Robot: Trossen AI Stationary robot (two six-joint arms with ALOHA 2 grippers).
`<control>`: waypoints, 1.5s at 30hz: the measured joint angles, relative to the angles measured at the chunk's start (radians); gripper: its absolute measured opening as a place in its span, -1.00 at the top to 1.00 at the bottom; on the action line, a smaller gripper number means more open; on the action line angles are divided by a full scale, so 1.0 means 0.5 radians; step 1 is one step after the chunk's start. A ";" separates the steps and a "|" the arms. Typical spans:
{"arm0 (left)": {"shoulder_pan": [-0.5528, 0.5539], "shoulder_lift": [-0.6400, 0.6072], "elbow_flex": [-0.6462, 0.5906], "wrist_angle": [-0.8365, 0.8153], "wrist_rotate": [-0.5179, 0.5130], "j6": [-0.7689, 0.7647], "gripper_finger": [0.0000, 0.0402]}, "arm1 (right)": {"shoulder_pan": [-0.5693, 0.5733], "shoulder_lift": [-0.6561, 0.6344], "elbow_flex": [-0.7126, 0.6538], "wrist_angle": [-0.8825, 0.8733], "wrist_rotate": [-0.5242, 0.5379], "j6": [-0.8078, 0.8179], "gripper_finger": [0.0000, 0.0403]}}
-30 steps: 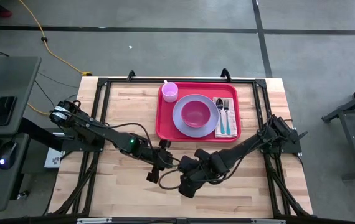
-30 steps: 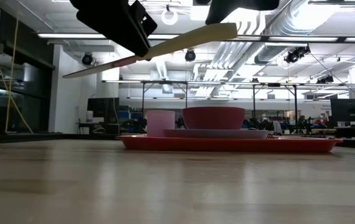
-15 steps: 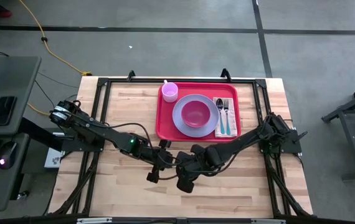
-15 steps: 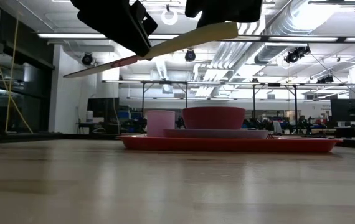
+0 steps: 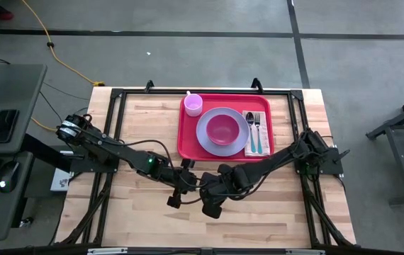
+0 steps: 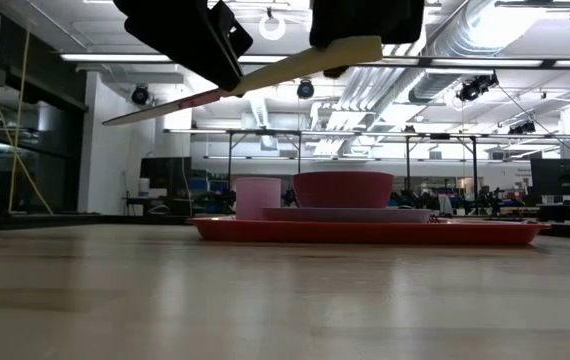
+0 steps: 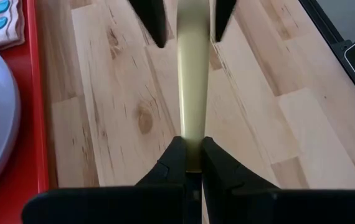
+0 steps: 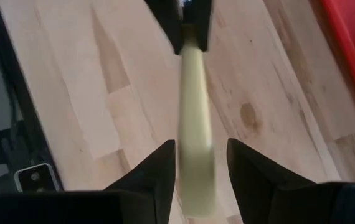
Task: Set up tray
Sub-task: Put the yellow knife on top of the napkin to the right of the blue fork in the red tray
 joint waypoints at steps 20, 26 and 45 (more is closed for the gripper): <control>0.000 0.001 -0.001 0.108 0.018 -0.003 0.75 | -0.043 0.050 0.003 -0.008 -0.070 -0.056 0.39; 0.001 0.001 -0.001 0.103 0.035 -0.016 0.75 | -0.042 0.051 0.003 -0.018 -0.034 -0.071 0.44; 0.002 0.001 -0.001 0.103 0.064 -0.016 0.75 | -0.042 0.051 0.003 -0.033 -0.021 -0.077 0.67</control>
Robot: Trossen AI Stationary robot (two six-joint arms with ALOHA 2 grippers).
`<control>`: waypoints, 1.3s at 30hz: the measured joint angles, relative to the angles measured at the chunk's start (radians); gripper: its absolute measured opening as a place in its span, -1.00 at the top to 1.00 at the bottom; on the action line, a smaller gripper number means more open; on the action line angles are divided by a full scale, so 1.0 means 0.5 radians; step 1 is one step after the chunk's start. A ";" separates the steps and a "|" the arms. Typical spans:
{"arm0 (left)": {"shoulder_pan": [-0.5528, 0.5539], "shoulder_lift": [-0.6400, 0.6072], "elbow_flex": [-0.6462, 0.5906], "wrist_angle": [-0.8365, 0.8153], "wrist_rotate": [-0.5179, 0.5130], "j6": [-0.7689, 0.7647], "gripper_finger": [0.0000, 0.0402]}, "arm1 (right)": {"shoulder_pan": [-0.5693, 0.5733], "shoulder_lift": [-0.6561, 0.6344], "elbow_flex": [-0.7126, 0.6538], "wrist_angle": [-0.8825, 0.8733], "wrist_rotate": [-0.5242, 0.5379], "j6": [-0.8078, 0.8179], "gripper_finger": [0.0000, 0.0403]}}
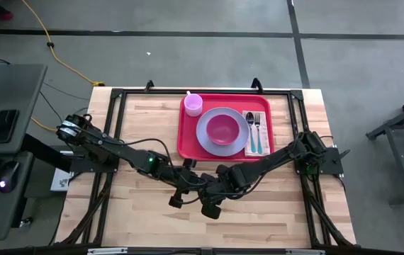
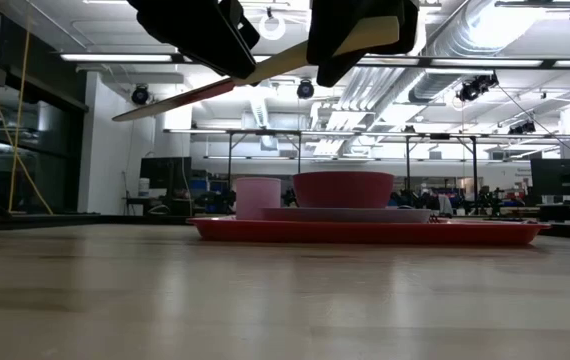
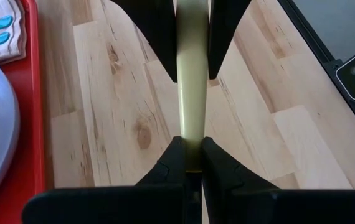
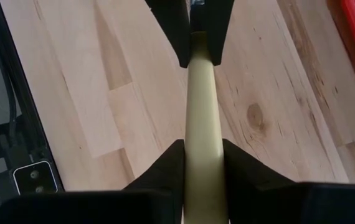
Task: Set up tray
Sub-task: Put the yellow knife on top of the napkin to the right of the blue fork in the red tray
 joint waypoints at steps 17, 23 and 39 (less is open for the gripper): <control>0.000 0.000 0.000 0.002 -0.014 0.002 0.75 | 0.005 0.000 0.000 -0.027 0.010 0.039 0.72; -0.002 0.000 0.000 0.002 -0.097 0.020 0.75 | 0.005 0.000 0.000 -0.048 0.033 0.069 0.72; -0.002 0.001 0.000 0.010 -0.195 0.067 0.57 | 0.002 0.000 0.000 -0.107 0.032 0.121 0.72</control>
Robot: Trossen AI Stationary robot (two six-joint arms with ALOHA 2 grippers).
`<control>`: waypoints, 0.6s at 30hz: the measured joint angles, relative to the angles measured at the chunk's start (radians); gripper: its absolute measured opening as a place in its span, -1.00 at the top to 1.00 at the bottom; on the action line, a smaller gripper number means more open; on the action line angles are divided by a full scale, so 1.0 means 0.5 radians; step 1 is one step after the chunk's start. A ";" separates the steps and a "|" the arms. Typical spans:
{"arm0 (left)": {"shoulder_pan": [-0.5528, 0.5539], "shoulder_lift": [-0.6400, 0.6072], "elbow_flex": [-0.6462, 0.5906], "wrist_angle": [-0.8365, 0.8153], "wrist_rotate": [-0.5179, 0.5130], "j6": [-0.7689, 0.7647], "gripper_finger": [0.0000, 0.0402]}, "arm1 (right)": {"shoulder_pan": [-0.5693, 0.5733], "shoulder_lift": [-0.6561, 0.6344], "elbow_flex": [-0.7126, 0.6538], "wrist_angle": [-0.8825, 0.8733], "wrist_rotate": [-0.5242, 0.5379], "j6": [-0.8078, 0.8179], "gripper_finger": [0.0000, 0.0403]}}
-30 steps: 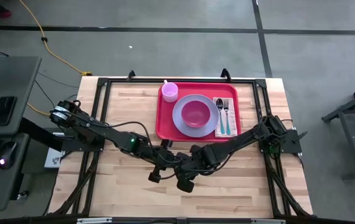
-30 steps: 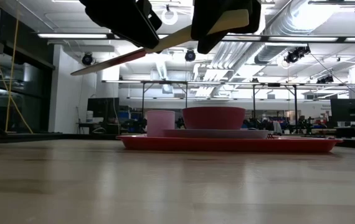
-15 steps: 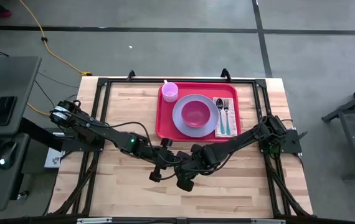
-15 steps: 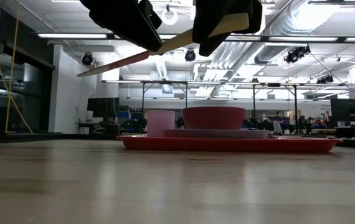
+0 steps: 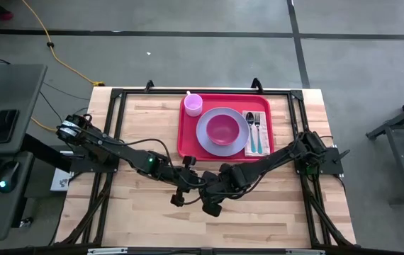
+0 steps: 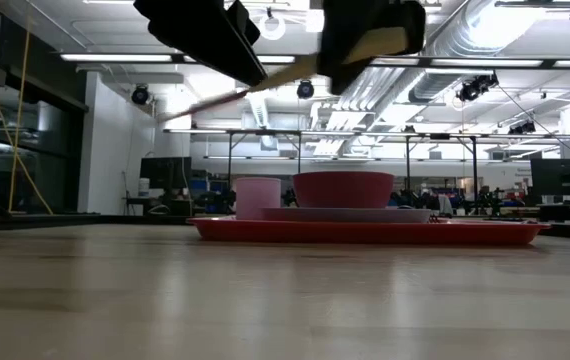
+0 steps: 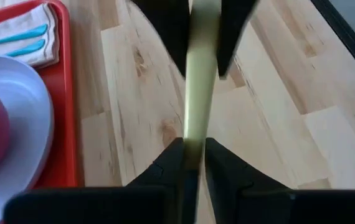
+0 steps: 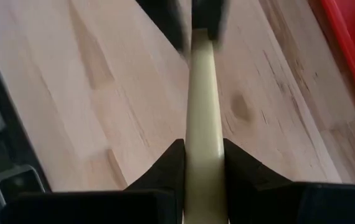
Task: Set up tray
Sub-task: Put the yellow knife on top of the napkin to the right of the blue fork in the red tray
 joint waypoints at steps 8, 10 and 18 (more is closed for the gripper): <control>-0.004 -0.001 0.002 0.004 0.024 -0.003 0.28 | -0.002 0.002 -0.007 -0.139 -0.002 0.066 0.72; -0.002 -0.001 0.002 0.005 0.014 -0.003 0.23 | -0.001 0.002 -0.007 -0.128 -0.008 0.068 0.72; -0.002 -0.001 0.018 -0.051 -0.042 0.048 0.11 | 0.004 0.002 -0.004 -0.263 -0.009 0.168 0.72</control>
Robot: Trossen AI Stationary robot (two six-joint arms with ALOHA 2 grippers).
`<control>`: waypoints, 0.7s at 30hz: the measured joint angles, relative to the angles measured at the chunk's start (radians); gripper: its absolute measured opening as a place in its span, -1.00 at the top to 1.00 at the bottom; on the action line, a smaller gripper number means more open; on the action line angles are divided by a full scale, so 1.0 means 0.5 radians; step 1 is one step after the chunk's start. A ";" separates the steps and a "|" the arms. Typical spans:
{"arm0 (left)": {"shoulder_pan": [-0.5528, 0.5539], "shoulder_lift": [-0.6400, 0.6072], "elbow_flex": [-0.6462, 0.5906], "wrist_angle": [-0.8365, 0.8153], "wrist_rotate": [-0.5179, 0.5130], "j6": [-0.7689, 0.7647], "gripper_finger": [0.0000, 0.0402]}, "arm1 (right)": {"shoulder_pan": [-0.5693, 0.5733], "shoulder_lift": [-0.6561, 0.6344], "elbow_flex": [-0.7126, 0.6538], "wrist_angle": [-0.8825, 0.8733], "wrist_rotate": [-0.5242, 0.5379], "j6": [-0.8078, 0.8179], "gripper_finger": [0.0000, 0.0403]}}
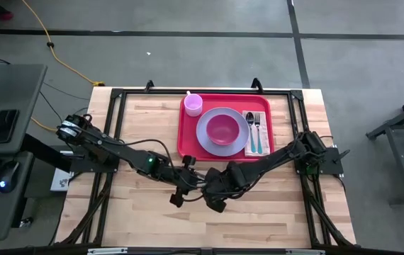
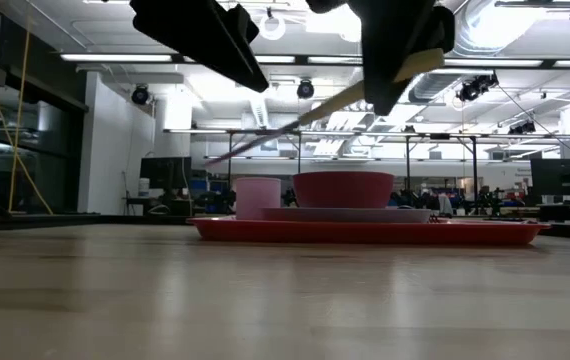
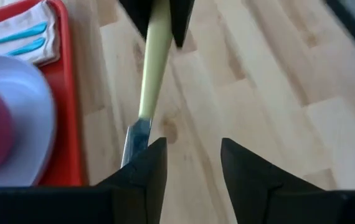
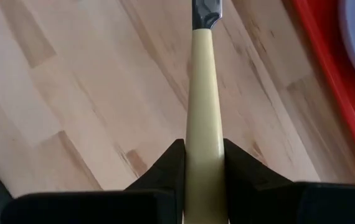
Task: Set up tray
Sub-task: Put the yellow knife on top of the napkin to the right of the blue fork in the red tray
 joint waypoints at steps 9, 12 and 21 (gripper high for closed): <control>0.094 0.000 0.179 -0.501 -0.064 -0.055 0.09 | 0.054 -0.004 0.002 -0.150 0.038 0.192 0.72; 0.165 -0.001 0.180 -0.705 0.028 -0.170 0.10 | 0.079 -0.017 0.002 -0.236 0.078 0.284 0.72; 0.290 -0.002 0.082 -1.077 0.260 -0.361 0.08 | 0.107 -0.141 0.002 -0.459 0.254 0.568 0.72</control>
